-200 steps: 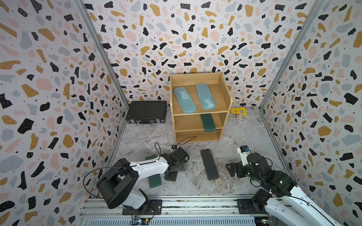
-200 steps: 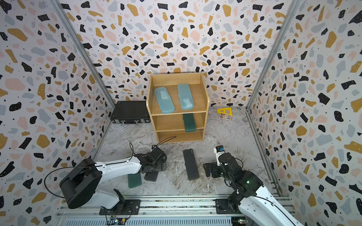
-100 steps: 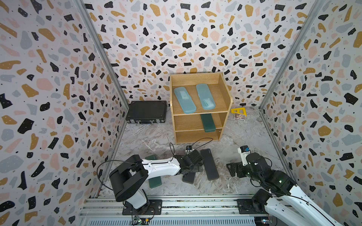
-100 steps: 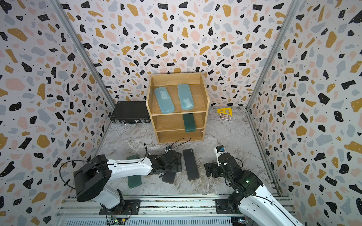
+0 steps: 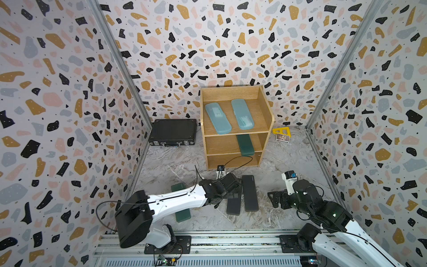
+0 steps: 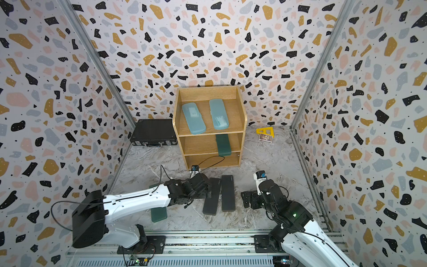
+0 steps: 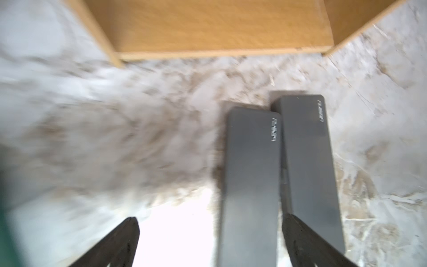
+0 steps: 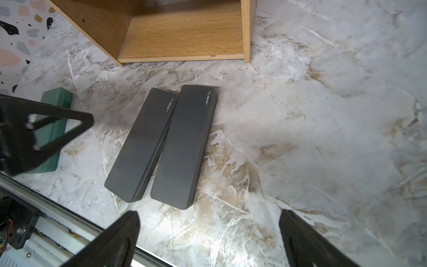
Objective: Place the pencil cases on the shelf according to color
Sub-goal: Move the pencil case to the center of the board.
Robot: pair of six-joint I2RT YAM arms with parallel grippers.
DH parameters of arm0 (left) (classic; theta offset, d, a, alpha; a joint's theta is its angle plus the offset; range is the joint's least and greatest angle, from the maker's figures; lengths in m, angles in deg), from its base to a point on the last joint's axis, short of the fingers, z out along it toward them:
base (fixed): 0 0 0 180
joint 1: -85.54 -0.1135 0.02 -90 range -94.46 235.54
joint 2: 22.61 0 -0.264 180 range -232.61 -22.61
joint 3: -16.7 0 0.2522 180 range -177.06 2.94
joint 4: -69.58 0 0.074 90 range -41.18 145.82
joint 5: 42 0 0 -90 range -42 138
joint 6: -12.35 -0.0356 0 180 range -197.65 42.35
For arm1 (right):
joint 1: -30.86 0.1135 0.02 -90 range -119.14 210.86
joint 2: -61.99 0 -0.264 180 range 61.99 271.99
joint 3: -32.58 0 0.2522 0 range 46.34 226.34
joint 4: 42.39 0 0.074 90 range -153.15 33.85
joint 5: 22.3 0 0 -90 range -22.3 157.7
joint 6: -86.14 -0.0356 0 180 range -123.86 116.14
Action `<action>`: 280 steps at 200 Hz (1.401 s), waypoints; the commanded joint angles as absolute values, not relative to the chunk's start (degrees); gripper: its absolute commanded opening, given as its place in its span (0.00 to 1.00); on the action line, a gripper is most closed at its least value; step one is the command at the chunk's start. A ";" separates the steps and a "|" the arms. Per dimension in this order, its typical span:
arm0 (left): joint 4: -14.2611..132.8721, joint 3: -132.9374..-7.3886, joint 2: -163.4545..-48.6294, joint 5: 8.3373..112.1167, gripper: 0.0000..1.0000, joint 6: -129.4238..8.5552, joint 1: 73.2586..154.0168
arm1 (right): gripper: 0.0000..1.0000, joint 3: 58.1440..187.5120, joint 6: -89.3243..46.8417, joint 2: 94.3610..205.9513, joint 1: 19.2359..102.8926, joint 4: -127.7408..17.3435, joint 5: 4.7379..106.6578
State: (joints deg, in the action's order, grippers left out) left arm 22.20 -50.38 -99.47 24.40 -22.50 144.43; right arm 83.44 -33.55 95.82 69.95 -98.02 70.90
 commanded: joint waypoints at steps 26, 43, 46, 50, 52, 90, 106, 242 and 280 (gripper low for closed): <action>1.71 -40.33 -86.59 14.85 1.00 -14.73 139.41 | 1.00 82.95 -33.26 99.16 69.80 -92.19 66.46; -0.62 -37.11 -82.21 13.53 1.00 -11.19 137.15 | 1.00 82.39 -33.55 99.65 69.80 -90.94 65.23; -0.66 -36.53 -81.64 13.28 1.00 -11.03 136.67 | 1.00 82.26 -33.58 99.76 69.80 -90.74 64.98; -0.65 -35.92 -80.81 12.87 1.00 -10.69 136.22 | 1.00 82.14 -33.65 99.91 69.80 -90.66 64.85; -0.75 -35.62 -80.43 12.74 1.00 -10.46 135.85 | 1.00 82.12 -33.72 99.95 69.80 -90.51 64.57; -1.72 -32.23 -75.46 14.59 1.00 -10.45 127.67 | 1.00 79.56 -34.53 101.04 69.79 -86.14 60.32; 0.08 -31.18 -74.03 15.91 1.00 -11.76 125.91 | 1.00 79.03 -34.36 102.29 69.80 -84.52 59.04; 22.96 -23.31 -83.42 29.36 1.00 -22.09 118.24 | 1.00 80.04 -33.28 100.72 69.80 -88.95 57.32; 24.21 -24.82 -88.57 30.94 1.00 -23.25 118.23 | 1.00 80.70 -32.73 99.62 69.80 -90.78 59.18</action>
State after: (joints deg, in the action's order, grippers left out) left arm 21.26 -25.33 -85.37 25.43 -22.65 118.64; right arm 79.20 -33.46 100.91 69.95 -88.36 57.35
